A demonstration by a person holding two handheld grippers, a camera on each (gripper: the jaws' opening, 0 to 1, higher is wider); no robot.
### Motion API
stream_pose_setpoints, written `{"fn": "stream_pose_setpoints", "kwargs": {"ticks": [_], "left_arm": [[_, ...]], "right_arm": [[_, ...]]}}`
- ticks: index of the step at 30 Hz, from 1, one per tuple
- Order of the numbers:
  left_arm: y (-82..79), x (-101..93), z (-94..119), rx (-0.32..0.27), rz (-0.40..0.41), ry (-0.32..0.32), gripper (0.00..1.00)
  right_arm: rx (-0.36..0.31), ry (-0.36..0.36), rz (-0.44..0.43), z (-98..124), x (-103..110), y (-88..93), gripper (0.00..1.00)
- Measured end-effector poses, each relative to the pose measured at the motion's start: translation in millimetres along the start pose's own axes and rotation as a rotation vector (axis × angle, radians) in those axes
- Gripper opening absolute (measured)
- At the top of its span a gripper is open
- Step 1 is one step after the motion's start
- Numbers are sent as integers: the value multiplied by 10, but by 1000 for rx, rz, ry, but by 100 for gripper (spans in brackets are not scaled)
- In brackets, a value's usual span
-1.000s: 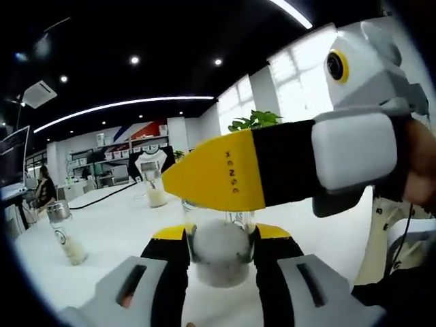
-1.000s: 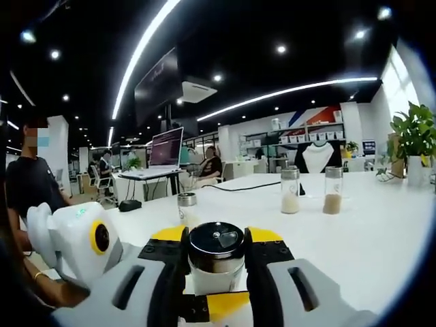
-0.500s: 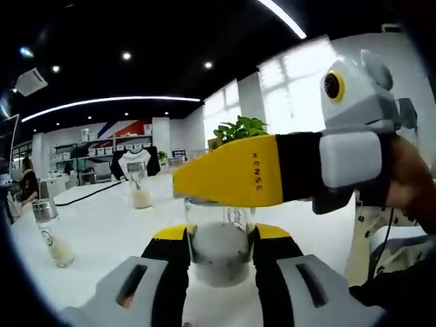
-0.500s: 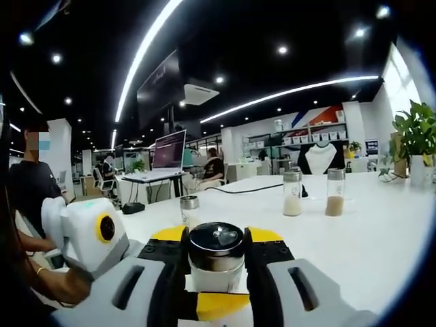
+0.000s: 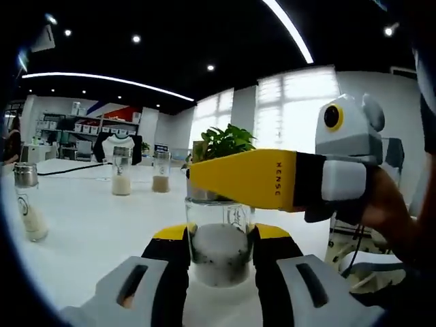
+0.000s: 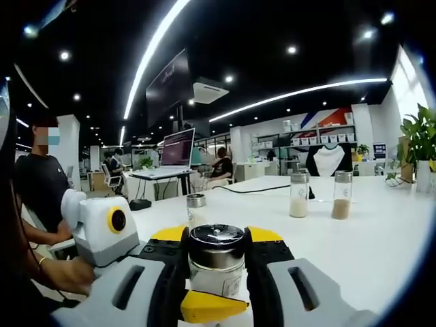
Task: Rotate the seasoning bottle until the label or dispensing opening points toward the visible target arrow and the bottle remains upright within the marked orientation range
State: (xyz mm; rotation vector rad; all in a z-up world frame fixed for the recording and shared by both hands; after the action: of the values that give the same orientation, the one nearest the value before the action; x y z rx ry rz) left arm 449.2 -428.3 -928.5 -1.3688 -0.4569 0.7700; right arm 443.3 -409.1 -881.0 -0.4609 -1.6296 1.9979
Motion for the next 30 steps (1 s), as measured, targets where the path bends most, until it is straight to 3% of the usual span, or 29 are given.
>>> {"fn": "stream_pose_setpoints", "kwargs": {"ticks": [20, 30], "left_arm": [[-42, -53, 37, -6, -56, 58, 37], [-22, -56, 35, 12, -68, 73, 37]], "right_arm": [[-13, -72, -96, 4, -24, -10, 31], [6, -85, -73, 16, 3, 13, 31]]}}
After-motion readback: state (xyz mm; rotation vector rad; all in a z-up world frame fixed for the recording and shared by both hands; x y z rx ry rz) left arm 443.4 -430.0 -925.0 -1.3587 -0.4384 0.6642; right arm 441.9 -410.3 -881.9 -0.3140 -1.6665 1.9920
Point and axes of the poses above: the point that each gripper's makers call its tool centre point, and the gripper's own axes: z roughly backward along the fingers, x roughly to its left, y roughly out of its underside, the point moved 1 cm from there along z, roughly backward along the fingers, and after that the axes turned 11 degrees about x, right-handed, at the moved point
